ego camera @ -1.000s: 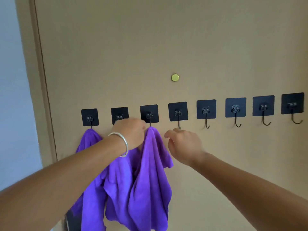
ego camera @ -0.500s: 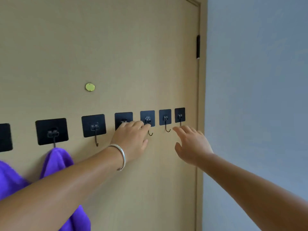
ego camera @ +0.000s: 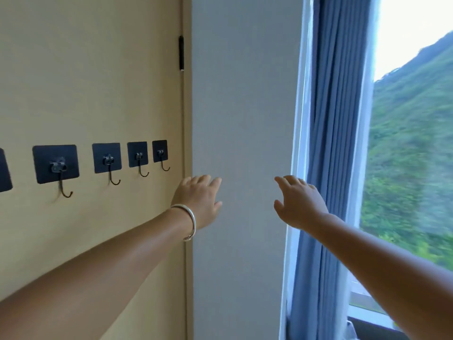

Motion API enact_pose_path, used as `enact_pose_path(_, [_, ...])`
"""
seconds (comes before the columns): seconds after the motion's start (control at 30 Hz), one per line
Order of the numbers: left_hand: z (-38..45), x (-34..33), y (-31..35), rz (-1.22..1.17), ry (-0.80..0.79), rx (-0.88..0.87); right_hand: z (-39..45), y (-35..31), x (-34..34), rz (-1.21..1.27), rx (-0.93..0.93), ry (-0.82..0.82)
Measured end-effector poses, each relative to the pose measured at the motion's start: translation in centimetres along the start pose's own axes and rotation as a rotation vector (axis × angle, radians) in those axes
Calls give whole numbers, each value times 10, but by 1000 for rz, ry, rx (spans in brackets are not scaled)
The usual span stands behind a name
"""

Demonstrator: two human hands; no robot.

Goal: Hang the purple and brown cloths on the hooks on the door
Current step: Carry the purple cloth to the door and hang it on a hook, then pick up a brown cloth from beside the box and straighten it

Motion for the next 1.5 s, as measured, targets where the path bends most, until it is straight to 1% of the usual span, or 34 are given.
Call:
enact_pose_path(0.17, [13,-6,79,-146,12,-129,-51,61,36,-128,-138,-31])
enact_pose_path(0.37, [24,14,189,-284,40,-299,-117,136,89,-261,-325,-61])
enact_pose_path(0.63, [23,66,352,-474,53,-519,-216,236,176,-413,-538,-93])
enact_pose_path(0.93, [-11,142,528,-625,114,-736,-344,330,270,-572,-765,-98])
enact_pose_path(1.2, [-73,213,663,-731,184,-934,-475,378,356,-721,-970,-106])
enact_pose_path(1.37, [-121,263,737,-813,222,-1049,-557,387,414,-823,-1114,-133])
enact_pose_path(1.5, [-161,303,787,-896,243,-1164,-616,389,455,-864,-1241,-185])
Point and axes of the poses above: each hand's wrist, its own z-axis towards the middle knuckle, its own x-axis out of the back of the hand, y = z × x, the point moved 6 cm from there along z, towards the middle knuckle, and after that the axes turned 1 degree about y, right-handed, at the moved point
